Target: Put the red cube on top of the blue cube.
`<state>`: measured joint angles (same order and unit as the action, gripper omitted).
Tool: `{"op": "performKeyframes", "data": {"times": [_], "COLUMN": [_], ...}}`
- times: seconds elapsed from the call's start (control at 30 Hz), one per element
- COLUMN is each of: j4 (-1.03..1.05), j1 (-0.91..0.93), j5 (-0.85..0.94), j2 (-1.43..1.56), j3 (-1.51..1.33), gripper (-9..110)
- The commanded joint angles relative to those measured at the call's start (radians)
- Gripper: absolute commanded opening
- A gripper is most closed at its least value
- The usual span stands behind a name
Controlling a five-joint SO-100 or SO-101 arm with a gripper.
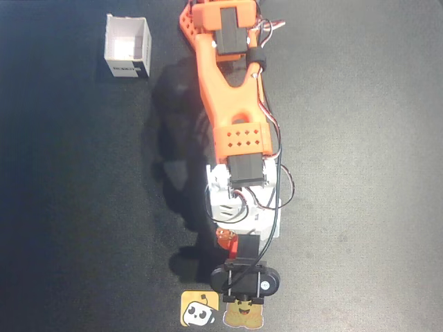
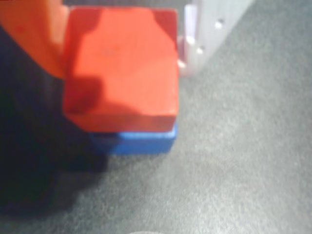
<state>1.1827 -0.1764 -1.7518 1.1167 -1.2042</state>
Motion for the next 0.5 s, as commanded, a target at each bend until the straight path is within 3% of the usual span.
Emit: {"op": "performKeyframes", "data": {"times": [0.0, 0.47], "j4": [-0.017, -0.026], "j1": [-0.011, -0.015], "j5": [0.009, 0.009], "j2": [0.009, -0.003], "j3": [0.061, 0.063], "gripper": [6, 14]}}
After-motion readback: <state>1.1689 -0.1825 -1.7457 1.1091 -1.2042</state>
